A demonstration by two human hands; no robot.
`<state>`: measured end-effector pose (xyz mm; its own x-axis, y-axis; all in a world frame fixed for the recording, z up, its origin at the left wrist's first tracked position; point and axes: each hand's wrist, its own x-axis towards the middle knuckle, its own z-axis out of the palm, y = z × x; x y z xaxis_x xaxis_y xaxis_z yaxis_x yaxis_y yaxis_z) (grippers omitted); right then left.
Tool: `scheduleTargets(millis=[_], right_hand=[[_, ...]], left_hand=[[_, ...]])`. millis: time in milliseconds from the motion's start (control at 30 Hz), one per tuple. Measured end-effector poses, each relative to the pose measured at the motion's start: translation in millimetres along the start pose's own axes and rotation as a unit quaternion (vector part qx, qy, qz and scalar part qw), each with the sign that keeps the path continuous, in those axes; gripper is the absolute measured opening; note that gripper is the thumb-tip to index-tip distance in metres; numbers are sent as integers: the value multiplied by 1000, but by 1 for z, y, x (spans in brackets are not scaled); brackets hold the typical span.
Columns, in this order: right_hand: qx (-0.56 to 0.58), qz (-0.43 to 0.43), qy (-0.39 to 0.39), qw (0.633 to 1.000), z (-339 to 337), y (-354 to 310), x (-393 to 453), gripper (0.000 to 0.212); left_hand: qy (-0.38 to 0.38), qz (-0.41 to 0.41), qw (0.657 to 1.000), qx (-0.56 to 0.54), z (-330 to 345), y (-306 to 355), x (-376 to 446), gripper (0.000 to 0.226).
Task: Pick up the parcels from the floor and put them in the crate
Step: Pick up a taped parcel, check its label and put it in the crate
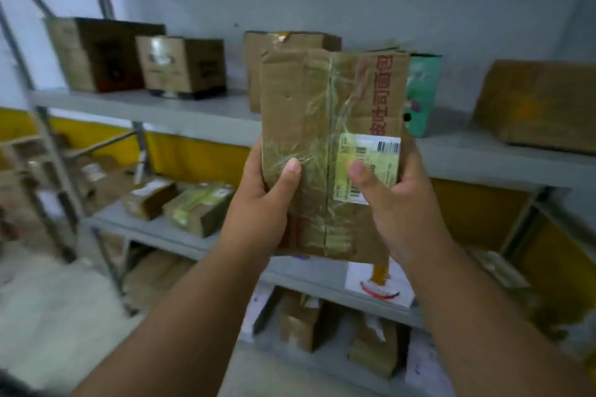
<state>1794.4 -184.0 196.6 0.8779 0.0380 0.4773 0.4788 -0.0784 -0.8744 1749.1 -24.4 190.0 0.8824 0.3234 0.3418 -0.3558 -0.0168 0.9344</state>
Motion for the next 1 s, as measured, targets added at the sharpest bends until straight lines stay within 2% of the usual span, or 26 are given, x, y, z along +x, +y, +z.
scheduleTargets(millis=[133, 300, 533, 700, 767, 1000], right_hand=[[27, 13, -74, 997, 65, -8, -29, 76], [74, 35, -136, 987, 151, -28, -64, 59], [172, 73, -208, 960, 342, -45, -179, 50], [185, 99, -253, 944, 474, -62, -258, 66], [170, 105, -269, 942, 512, -66, -273, 65], [120, 125, -307, 936, 609, -33, -263, 72]], left_hand=[[76, -18, 997, 11, -71, 10, -31, 40], [147, -16, 988, 31, -156, 23, -64, 42], [213, -43, 968, 124, -363, 34, -140, 39], [274, -97, 944, 154, -499, 41, -190, 40], [291, -126, 936, 151, -541, 41, -195, 41], [285, -163, 937, 123, -636, -13, -161, 36]])
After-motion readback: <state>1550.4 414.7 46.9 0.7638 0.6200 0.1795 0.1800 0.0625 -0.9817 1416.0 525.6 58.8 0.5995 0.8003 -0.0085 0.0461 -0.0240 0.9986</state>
